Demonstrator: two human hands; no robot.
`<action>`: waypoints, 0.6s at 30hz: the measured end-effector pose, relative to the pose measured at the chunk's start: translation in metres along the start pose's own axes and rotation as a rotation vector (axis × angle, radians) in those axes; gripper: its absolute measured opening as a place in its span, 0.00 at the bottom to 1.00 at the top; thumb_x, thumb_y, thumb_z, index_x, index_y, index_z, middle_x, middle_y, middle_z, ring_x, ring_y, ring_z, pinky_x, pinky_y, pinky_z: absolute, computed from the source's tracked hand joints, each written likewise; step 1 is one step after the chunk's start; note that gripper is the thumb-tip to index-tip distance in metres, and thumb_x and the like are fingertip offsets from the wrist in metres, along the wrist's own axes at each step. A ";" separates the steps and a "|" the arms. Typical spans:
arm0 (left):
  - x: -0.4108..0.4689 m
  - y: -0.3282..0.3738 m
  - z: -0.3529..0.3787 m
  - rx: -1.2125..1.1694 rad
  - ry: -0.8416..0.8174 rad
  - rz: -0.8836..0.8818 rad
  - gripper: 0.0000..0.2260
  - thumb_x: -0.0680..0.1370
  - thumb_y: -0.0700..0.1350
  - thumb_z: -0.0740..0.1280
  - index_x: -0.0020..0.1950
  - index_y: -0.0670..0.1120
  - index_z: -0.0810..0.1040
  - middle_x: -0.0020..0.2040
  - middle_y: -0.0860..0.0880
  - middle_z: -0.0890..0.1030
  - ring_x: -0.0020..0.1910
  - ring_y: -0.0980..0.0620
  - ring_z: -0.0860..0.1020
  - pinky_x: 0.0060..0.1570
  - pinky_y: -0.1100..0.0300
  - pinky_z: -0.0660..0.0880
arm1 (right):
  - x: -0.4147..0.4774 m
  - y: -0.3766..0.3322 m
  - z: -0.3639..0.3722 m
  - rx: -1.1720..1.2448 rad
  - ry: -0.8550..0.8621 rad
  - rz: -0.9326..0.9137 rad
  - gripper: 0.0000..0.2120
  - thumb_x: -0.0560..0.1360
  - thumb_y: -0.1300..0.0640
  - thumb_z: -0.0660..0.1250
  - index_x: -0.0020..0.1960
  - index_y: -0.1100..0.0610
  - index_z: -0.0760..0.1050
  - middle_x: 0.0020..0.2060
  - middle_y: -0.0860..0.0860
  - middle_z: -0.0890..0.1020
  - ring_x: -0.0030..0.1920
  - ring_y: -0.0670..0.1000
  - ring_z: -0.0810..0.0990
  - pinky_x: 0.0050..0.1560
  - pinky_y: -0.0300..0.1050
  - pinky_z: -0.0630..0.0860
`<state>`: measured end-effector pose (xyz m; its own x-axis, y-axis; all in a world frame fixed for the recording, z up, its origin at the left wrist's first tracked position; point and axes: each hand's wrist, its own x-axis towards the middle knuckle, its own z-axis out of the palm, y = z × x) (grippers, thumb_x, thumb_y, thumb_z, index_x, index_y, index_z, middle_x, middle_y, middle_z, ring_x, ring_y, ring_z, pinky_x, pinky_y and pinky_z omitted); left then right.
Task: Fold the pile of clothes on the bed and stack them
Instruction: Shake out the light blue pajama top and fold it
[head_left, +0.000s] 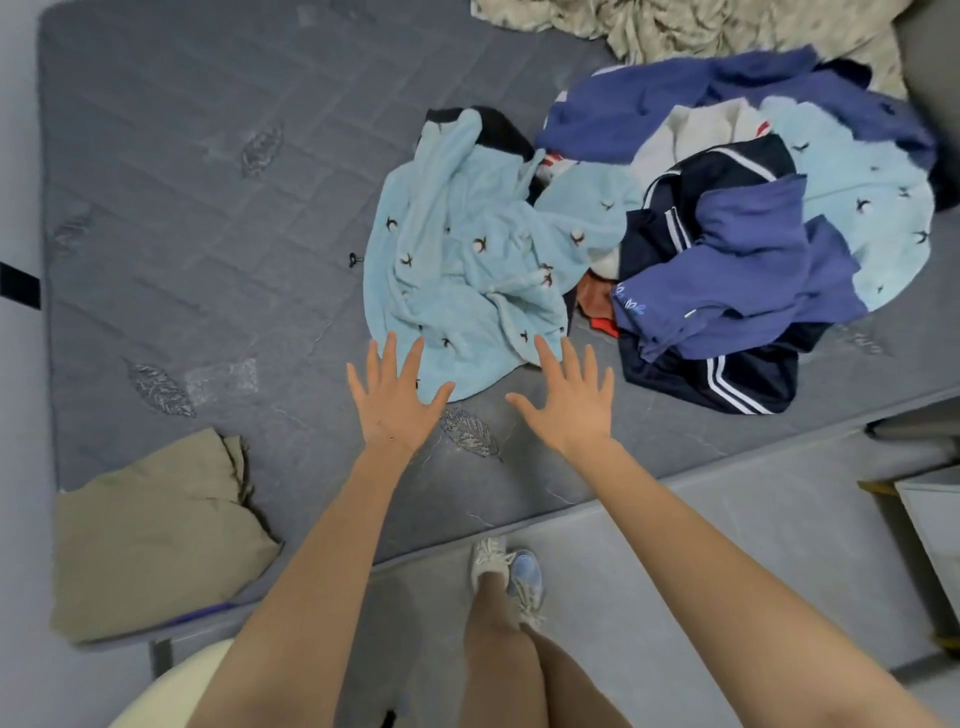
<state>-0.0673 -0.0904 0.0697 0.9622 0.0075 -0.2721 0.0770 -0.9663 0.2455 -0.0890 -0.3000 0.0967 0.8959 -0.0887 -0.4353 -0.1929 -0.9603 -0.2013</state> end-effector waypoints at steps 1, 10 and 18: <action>0.007 0.003 0.000 0.013 -0.011 0.003 0.32 0.77 0.66 0.55 0.78 0.57 0.52 0.79 0.49 0.47 0.77 0.46 0.42 0.72 0.42 0.36 | 0.004 0.002 -0.002 -0.004 -0.002 0.007 0.38 0.77 0.33 0.54 0.78 0.43 0.38 0.78 0.52 0.43 0.77 0.59 0.40 0.74 0.64 0.43; 0.057 0.013 0.003 0.056 -0.030 0.092 0.32 0.77 0.65 0.56 0.78 0.57 0.50 0.79 0.48 0.47 0.78 0.46 0.44 0.72 0.42 0.37 | 0.049 0.012 -0.010 0.005 0.003 0.071 0.39 0.77 0.34 0.57 0.78 0.44 0.38 0.78 0.52 0.41 0.77 0.59 0.40 0.74 0.63 0.44; 0.096 0.015 0.025 0.062 -0.133 0.035 0.33 0.77 0.66 0.54 0.78 0.58 0.44 0.79 0.49 0.42 0.77 0.47 0.40 0.72 0.43 0.36 | 0.103 0.029 -0.002 0.040 0.004 0.030 0.37 0.78 0.35 0.55 0.78 0.44 0.39 0.78 0.52 0.44 0.77 0.58 0.41 0.75 0.60 0.42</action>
<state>0.0192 -0.1107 0.0237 0.9208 -0.0565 -0.3859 0.0238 -0.9795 0.2001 -0.0018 -0.3379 0.0481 0.8908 -0.1188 -0.4386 -0.2360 -0.9458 -0.2232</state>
